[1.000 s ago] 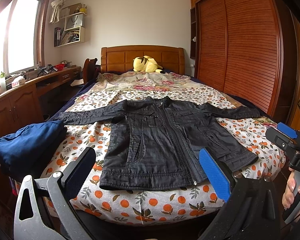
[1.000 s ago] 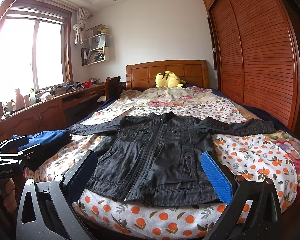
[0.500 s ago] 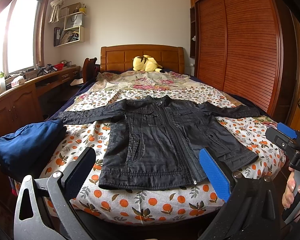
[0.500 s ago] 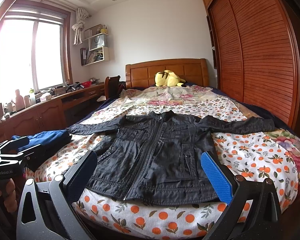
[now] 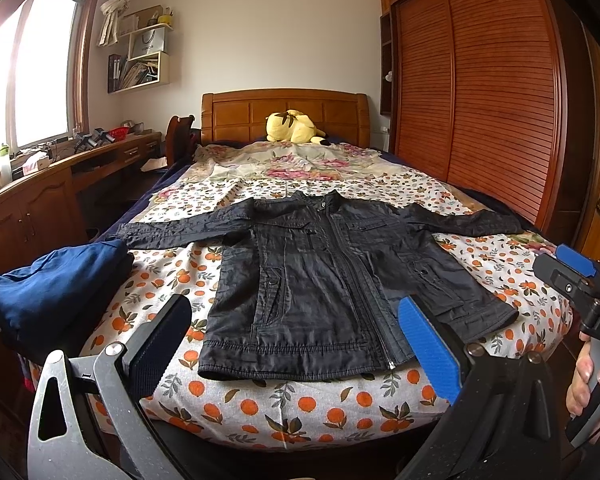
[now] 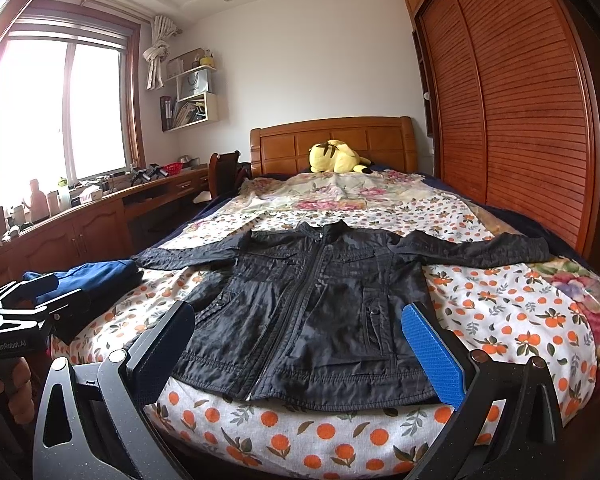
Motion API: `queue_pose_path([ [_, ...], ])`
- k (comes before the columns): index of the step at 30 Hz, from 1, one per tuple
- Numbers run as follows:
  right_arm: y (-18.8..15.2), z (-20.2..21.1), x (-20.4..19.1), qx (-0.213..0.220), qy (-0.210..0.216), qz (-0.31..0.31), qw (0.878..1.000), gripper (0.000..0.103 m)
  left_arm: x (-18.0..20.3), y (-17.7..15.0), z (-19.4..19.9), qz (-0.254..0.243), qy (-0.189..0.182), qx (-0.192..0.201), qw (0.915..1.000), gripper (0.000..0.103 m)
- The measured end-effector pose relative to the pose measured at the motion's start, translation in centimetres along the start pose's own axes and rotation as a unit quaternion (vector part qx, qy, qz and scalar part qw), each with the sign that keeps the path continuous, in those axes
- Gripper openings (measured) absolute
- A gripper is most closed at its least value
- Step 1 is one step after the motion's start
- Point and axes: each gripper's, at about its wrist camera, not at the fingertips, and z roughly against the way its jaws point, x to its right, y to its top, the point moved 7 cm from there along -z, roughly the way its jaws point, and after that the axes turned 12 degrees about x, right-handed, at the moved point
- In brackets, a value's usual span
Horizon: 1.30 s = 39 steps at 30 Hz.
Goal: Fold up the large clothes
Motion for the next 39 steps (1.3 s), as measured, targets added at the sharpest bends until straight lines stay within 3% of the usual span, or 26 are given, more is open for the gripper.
queue_pose_path([
  [15, 0.1, -0.2, 0.1, 0.001, 0.002, 0.0, 1.0, 0.103, -0.3, -0.1, -0.1, 0.003, -0.003, -0.003, 1.0, 0.103],
  [23, -1.1, -1.4, 0.7, -0.017, 0.004, -0.006, 1.0, 0.103, -1.5, -1.7, -1.3, 0.003, 0.009, -0.028, 0.9996, 0.103],
  [39, -4.3, -11.0, 1.7, -0.07, 0.0, 0.017, 0.997, 0.103, -4.4, -7.9, -6.4, 0.001, 0.039, -0.11, 0.9932, 0.103],
])
